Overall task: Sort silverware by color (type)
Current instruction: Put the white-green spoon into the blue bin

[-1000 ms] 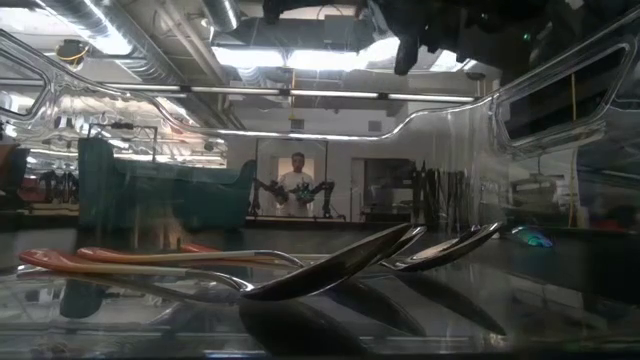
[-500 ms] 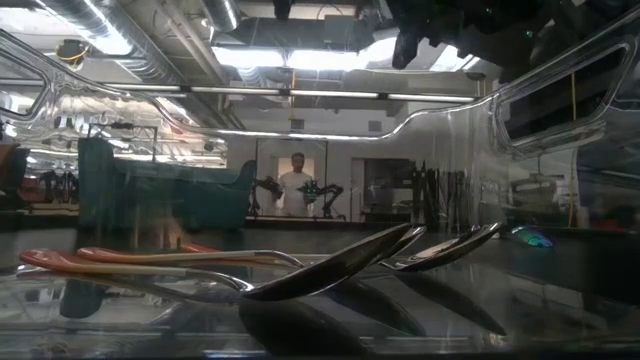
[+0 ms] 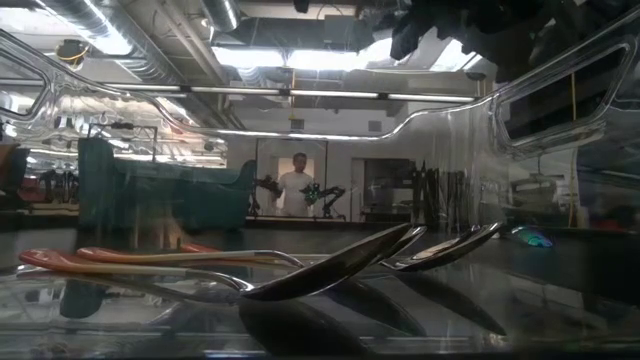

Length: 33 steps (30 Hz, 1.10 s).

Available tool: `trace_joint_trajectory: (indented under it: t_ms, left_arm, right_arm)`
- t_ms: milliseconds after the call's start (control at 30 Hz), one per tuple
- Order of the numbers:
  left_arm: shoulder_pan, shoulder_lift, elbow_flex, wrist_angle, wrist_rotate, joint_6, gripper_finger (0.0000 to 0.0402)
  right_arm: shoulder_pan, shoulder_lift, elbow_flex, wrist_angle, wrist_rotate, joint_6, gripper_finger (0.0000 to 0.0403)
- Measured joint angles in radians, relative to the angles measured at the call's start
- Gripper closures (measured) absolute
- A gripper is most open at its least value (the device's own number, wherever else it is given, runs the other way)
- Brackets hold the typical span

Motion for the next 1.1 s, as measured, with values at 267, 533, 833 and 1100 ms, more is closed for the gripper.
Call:
trace_joint_trajectory:
  t_ms: [267,533,833,1100]
  left_arm:
    - [-0.004,0.038,0.0,0.033,0.008,0.037,0.0325]
    - [-0.009,0.036,0.0,0.09,0.136,0.077,0.0325]
    - [-0.011,0.036,0.001,0.129,0.138,0.088,0.0325]
    - [-0.012,0.036,0.001,0.147,0.138,0.089,0.0325]
  right_arm:
    - [0.0,0.0,0.0,-0.001,-0.017,0.0,0.0398]
    - [-0.002,0.0,0.0,-0.005,-0.062,0.0,0.0398]
    - [-0.002,0.0,0.0,-0.006,-0.061,0.0,0.0398]
    - [-0.002,0.0,0.0,-0.01,-0.025,-0.001,0.0399]
